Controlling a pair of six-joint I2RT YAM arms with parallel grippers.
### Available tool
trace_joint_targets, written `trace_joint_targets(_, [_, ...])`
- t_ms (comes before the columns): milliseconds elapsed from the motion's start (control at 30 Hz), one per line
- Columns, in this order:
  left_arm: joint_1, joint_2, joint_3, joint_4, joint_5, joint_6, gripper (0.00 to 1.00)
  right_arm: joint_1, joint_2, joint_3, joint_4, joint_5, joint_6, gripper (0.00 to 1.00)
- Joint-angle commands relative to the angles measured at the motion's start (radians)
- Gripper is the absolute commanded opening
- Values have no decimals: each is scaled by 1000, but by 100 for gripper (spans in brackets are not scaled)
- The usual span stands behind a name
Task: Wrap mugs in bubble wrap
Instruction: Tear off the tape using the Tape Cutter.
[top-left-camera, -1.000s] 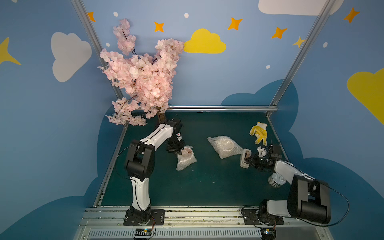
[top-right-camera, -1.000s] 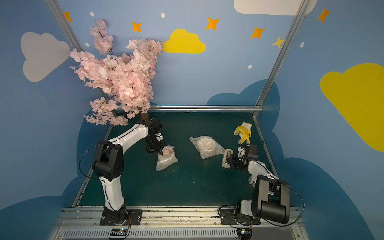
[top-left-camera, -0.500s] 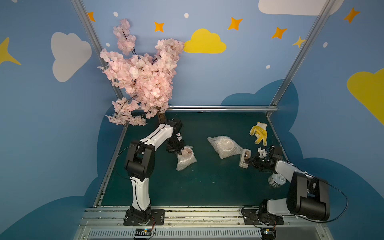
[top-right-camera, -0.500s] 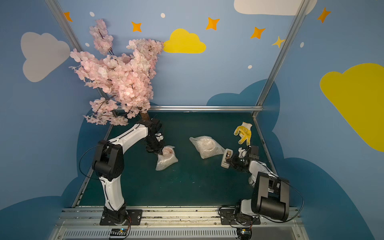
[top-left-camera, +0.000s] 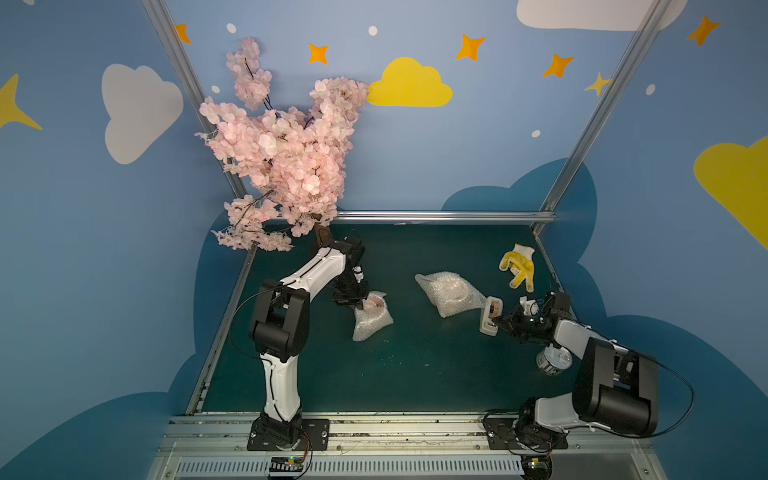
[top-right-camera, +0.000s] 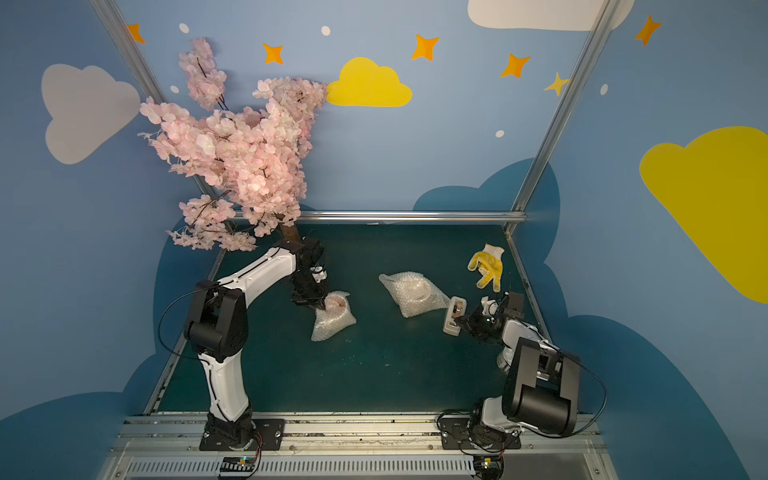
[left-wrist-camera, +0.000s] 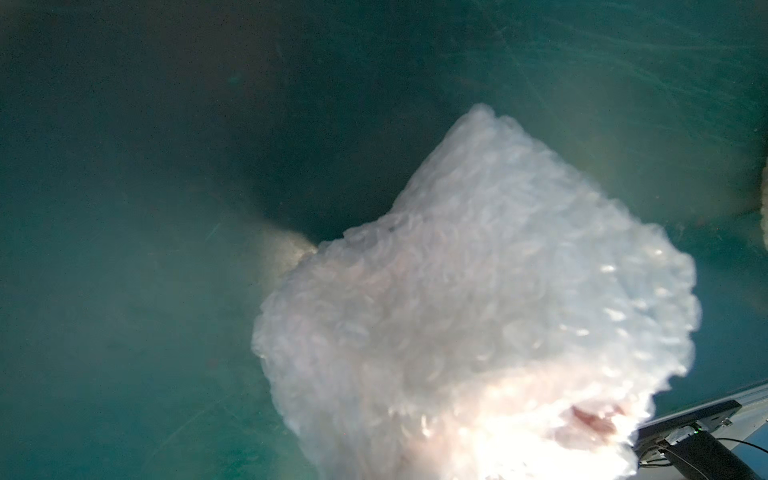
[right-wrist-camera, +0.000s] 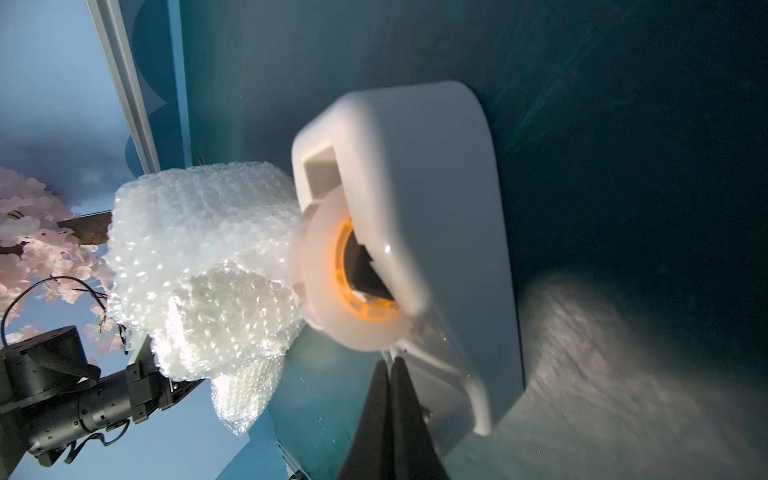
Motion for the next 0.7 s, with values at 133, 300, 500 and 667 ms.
trace_joint_targets(133, [-10, -17, 0, -36, 20, 10, 3, 3, 17, 13, 37, -72, -32, 0])
trace_joint_targets(300, [-11, -18, 0, -38, 20, 10, 3, 1, -1, 12, 123, -180, 30, 0])
trace_joint_targets(500, [-11, -26, -6, -36, 18, 10, 3, 0, -14, 42, 103, -179, 34, 0])
trace_joint_targets(667, [-11, -27, -11, -35, 19, 11, 3, -2, -67, 57, -17, -98, -31, 0])
